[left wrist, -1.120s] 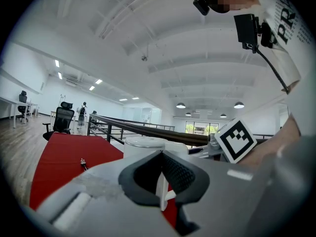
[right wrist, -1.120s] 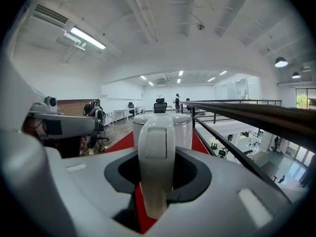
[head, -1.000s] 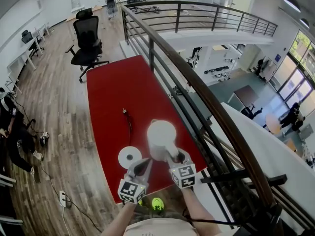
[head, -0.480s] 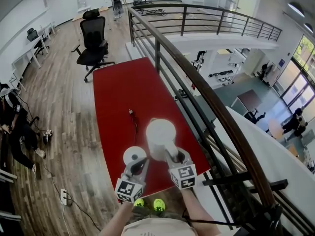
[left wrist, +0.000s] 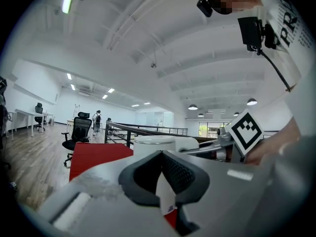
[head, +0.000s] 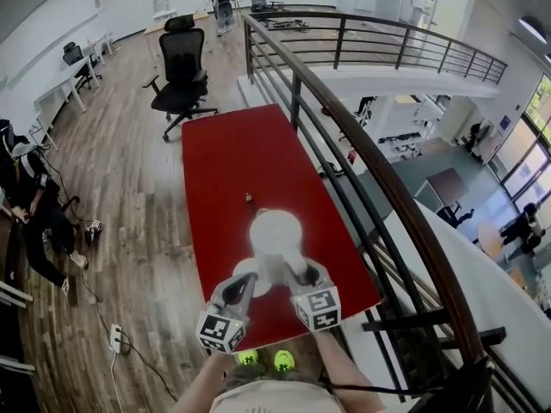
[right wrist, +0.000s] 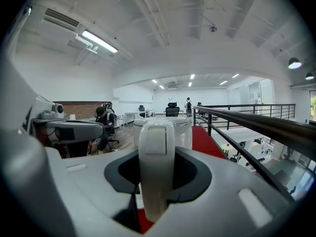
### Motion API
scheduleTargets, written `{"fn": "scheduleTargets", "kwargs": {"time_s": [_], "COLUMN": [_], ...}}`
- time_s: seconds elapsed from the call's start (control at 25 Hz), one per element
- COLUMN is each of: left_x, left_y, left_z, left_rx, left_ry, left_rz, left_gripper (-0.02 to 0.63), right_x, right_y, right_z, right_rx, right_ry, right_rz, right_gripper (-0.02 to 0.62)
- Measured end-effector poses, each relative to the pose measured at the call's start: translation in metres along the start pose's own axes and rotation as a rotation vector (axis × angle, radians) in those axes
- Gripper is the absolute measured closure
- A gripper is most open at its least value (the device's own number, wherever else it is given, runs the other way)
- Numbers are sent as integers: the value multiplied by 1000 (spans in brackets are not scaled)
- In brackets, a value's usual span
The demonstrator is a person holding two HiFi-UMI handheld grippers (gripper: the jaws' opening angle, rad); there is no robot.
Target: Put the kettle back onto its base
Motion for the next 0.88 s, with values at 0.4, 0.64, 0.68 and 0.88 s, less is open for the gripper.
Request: {"fn": "scheduleTargets", "kwargs": {"time_s": [0.4, 0.64, 0.68, 0.88], "left_x": [36, 49, 50, 55], "left_y": [36, 52, 55, 62], "left_z": [-11, -17, -18, -26], "left_rx": [4, 14, 17, 24], "left_ry": [25, 37, 39, 44], "left_rz": [75, 94, 96, 98], "left_gripper": [614, 614, 614, 614], "right_x": [53, 72, 74, 82], "right_y": [-31, -44, -45, -51], "right_z": [-9, -18, -20, -26], "right_rx": [30, 50, 52, 48], "right_ry": [14, 13, 13, 42], "right_rz": [76, 96, 97, 94], "right_gripper": [472, 472, 472, 472]}}
Point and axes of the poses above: the fingertips, and each gripper's own axes: y backward along the fingers, x to its left, z out of its top, the point moved 2 cm from there along y, backward along the fingers, and after that the axes turned 6 degrees about -y, right-handed, at the moved point
